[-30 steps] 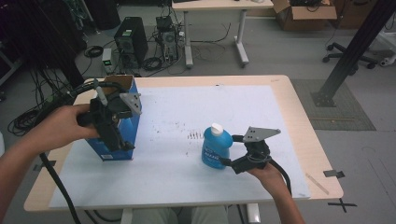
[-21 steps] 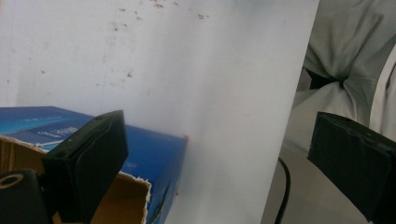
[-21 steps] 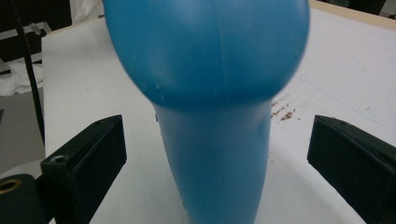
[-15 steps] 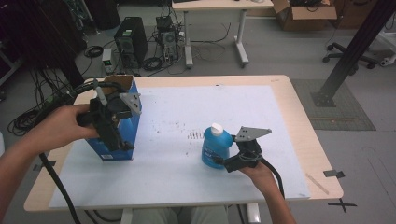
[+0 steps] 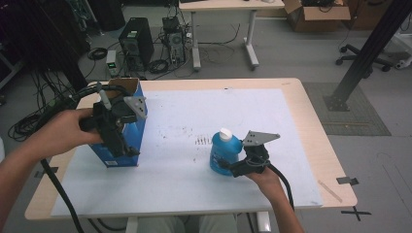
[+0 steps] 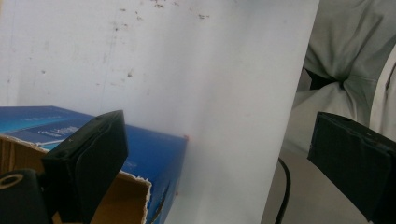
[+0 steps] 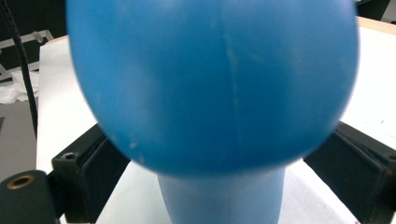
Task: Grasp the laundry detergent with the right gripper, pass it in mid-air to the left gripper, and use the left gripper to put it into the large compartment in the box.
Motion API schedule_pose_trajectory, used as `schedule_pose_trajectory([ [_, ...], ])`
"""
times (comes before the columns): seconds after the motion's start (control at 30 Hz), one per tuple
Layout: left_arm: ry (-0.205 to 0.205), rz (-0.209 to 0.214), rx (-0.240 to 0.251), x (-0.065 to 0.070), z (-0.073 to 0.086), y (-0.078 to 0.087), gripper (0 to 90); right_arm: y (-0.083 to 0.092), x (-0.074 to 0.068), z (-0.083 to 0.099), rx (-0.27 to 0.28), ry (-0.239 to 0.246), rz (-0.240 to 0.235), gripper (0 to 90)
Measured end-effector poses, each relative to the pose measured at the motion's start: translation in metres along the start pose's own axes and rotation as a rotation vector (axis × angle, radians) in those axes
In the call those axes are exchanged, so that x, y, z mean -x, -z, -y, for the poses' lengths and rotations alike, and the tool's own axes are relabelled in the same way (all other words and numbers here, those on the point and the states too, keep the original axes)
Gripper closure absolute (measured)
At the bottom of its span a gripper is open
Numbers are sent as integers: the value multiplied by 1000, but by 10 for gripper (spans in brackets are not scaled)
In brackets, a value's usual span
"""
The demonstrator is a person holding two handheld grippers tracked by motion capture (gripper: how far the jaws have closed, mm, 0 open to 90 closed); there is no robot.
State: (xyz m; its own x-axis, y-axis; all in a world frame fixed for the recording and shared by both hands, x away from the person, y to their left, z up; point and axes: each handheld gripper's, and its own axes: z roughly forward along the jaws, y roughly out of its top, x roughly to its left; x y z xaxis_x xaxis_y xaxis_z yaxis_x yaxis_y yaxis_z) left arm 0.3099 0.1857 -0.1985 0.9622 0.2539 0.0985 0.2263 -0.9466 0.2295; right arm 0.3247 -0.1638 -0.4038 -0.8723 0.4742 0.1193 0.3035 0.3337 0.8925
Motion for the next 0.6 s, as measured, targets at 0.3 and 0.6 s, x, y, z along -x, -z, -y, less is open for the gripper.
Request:
schedule_pose_trajectory([
  [0.3, 2, 1, 3, 0, 2, -1, 53, 0, 0, 3, 17, 2, 6, 171],
  [0.6, 2, 1, 2, 0, 1, -1, 53, 0, -1, 3, 22, 10, 1, 211],
])
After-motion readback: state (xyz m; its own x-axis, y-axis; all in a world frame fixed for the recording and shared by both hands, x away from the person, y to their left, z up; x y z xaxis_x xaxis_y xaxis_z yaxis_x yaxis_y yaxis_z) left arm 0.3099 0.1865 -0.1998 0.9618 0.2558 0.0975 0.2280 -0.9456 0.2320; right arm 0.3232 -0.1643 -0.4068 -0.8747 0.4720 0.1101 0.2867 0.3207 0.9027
